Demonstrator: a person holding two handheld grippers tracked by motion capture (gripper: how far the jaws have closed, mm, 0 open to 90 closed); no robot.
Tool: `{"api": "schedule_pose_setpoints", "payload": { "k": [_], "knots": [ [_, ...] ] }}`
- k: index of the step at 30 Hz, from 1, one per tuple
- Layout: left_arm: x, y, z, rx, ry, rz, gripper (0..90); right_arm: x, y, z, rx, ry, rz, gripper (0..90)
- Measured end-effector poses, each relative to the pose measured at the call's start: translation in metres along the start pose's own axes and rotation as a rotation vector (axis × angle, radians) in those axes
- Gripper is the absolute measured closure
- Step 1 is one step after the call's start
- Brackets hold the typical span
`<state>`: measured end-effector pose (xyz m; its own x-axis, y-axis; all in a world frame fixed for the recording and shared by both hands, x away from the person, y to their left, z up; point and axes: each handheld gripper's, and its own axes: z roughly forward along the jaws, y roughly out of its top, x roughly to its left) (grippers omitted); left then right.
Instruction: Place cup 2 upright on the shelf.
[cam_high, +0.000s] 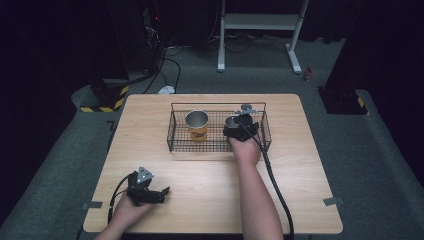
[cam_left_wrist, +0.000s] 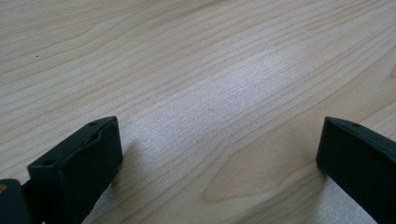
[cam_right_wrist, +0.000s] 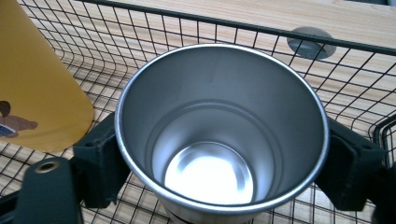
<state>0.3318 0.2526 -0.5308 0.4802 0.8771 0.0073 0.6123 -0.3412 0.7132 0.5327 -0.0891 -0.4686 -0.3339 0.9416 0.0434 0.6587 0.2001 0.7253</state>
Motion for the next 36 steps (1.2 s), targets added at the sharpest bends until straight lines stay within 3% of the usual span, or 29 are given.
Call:
{"api": "schedule_pose_setpoints", "payload": {
  "k": [7,15,25,36],
  "knots": [
    [0.0,0.0,0.0,0.0,0.0,0.0,0.5,0.001,0.001,-0.005,-0.012,-0.01,0.003,10.0],
    [0.0,0.0,0.0,0.001,0.001,0.001,0.6,0.003,0.008,-0.028,-0.089,-0.006,-0.012,9.4],
    [0.0,0.0,0.0,0.0,0.002,0.0,0.5,0.0,0.009,-0.053,-0.144,0.0,-0.034,9.4],
    [0.0,0.0,0.0,0.002,0.001,-0.001,0.5,0.0,-0.018,-0.084,-0.207,0.034,-0.081,9.5]
  ]
}}
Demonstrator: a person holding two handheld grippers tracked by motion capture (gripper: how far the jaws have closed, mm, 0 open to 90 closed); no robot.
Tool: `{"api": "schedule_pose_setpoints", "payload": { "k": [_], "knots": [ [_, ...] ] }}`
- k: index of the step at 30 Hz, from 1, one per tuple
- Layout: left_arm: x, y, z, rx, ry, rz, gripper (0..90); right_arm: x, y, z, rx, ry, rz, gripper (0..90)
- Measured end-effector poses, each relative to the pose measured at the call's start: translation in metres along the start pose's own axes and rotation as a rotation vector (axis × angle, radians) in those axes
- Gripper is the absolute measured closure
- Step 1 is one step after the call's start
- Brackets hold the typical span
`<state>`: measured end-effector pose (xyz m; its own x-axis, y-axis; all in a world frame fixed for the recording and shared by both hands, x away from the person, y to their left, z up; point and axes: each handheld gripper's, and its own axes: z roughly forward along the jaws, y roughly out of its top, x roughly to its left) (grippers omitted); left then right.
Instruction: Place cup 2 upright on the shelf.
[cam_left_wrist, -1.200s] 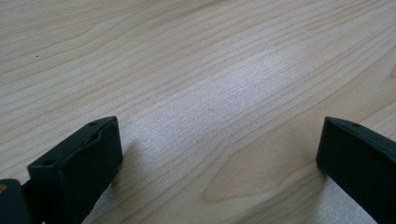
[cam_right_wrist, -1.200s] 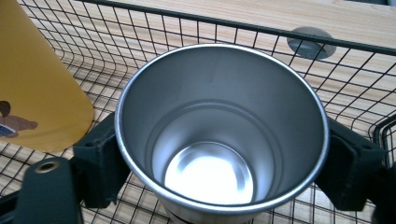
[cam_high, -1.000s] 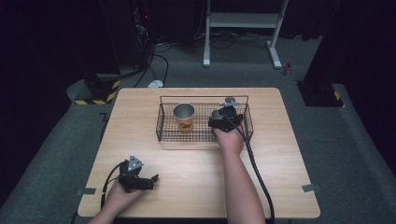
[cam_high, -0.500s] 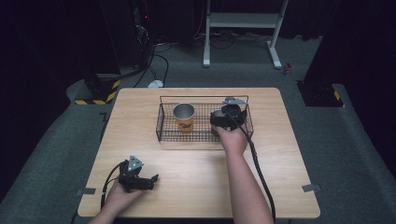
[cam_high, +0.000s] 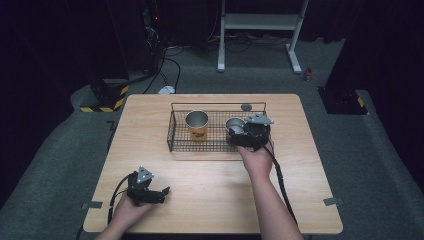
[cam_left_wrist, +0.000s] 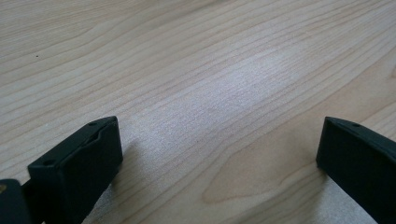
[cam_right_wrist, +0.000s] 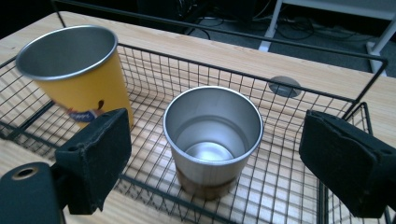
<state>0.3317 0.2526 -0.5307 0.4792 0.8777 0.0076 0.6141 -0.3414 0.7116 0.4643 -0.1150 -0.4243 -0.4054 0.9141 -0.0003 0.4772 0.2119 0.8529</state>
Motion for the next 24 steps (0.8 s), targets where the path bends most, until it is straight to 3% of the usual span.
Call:
{"api": "schedule_pose_setpoints", "payload": {
  "k": [15,22,24],
  "knots": [
    [0.0,0.0,0.0,0.0,-0.001,-0.003,0.6,0.002,-0.031,-0.035,-0.006,-0.023,-0.033,9.5],
    [0.0,0.0,0.0,0.001,0.0,0.0,0.6,0.0,-0.054,-0.048,-0.003,-0.031,-0.035,9.4],
    [0.0,0.0,0.0,0.001,0.0,-0.001,0.6,-0.003,-0.067,-0.053,0.005,-0.042,-0.039,9.2]
  ]
}}
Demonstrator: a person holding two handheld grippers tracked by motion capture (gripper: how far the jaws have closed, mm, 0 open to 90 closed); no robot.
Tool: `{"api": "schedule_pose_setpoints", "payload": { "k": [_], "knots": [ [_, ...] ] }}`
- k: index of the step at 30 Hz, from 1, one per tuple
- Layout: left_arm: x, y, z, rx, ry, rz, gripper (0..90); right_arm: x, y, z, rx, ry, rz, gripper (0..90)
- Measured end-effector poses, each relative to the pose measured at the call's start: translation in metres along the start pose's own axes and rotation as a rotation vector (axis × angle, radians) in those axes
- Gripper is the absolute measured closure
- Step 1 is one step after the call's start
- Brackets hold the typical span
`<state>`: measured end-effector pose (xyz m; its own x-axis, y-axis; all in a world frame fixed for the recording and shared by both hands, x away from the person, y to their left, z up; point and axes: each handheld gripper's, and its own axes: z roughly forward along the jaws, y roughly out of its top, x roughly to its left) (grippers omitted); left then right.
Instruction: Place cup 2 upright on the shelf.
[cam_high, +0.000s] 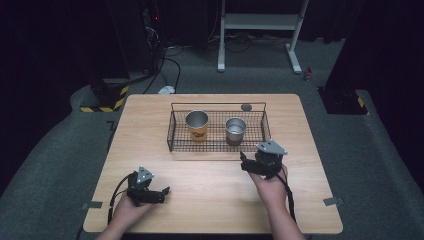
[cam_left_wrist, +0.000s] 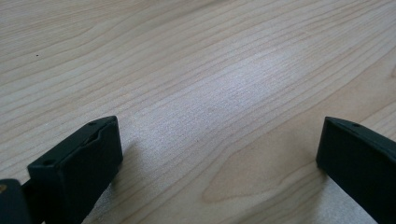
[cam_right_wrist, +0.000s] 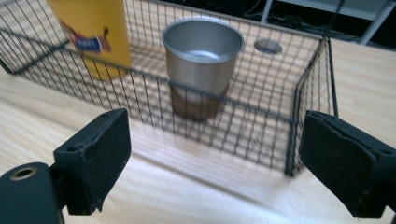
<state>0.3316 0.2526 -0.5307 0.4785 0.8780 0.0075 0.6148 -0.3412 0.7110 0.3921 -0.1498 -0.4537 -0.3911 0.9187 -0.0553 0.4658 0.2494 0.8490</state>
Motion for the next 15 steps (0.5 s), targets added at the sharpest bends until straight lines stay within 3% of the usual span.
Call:
{"api": "schedule_pose_setpoints", "payload": {
  "k": [5,10,15],
  "knots": [
    [0.0,0.0,0.0,0.0,0.0,-0.001,0.6,-0.005,-0.022,-0.003,0.028,0.003,0.007,9.2],
    [0.0,0.0,0.0,0.0,0.0,0.0,0.5,-0.013,-0.055,-0.004,0.11,-0.012,0.018,9.3],
    [0.0,0.0,0.0,0.0,0.001,0.001,0.6,-0.018,-0.075,-0.007,0.156,-0.007,0.019,9.4]
  ]
}}
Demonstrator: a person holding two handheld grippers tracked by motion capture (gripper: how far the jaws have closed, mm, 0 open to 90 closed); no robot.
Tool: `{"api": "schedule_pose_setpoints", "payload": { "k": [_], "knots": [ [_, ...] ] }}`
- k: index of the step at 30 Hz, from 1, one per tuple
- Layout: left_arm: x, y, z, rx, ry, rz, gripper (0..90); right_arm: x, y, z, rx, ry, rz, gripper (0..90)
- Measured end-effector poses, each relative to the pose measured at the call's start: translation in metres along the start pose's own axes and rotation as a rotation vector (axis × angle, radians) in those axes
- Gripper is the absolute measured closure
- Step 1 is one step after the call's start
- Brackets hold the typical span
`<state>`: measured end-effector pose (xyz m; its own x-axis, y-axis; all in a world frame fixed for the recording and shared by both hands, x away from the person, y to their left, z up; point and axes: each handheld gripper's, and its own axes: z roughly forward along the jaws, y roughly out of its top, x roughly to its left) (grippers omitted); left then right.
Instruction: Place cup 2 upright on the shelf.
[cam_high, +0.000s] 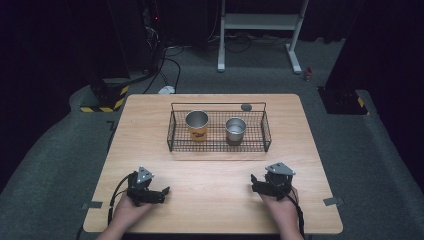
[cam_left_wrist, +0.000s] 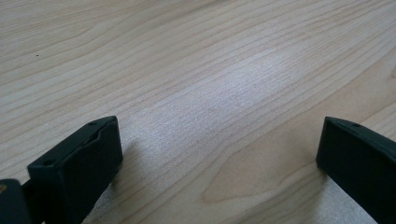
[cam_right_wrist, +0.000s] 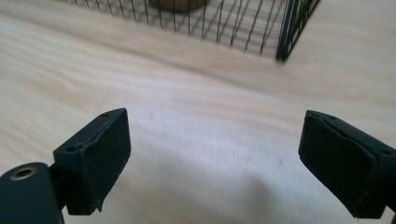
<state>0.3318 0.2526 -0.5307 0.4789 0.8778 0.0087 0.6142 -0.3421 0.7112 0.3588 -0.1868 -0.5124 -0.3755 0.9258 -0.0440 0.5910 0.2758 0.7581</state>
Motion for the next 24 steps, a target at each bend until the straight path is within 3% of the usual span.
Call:
{"api": "schedule_pose_setpoints", "payload": {
  "k": [1,4,5,10,14,24],
  "knots": [
    [0.0,0.0,0.0,0.0,0.001,0.002,0.7,-0.003,-0.009,0.0,0.02,0.002,0.007,9.4],
    [0.001,0.0,0.0,-0.001,-0.001,-0.001,1.2,-0.005,-0.015,0.0,0.044,0.015,0.029,10.0],
    [0.001,0.0,0.0,-0.002,-0.002,-0.007,1.3,-0.007,-0.017,0.0,0.084,0.014,0.026,10.5],
    [0.0,0.0,0.0,-0.007,0.003,-0.015,1.7,-0.004,-0.019,-0.002,0.085,0.014,0.023,10.2],
    [0.0,0.0,0.0,-0.005,0.007,-0.017,2.1,0.003,-0.019,-0.003,0.078,-0.019,0.037,11.1],
    [0.0,0.0,0.0,-0.008,0.01,-0.017,2.4,0.004,-0.019,-0.002,0.082,0.001,0.034,11.0]
  ]
}}
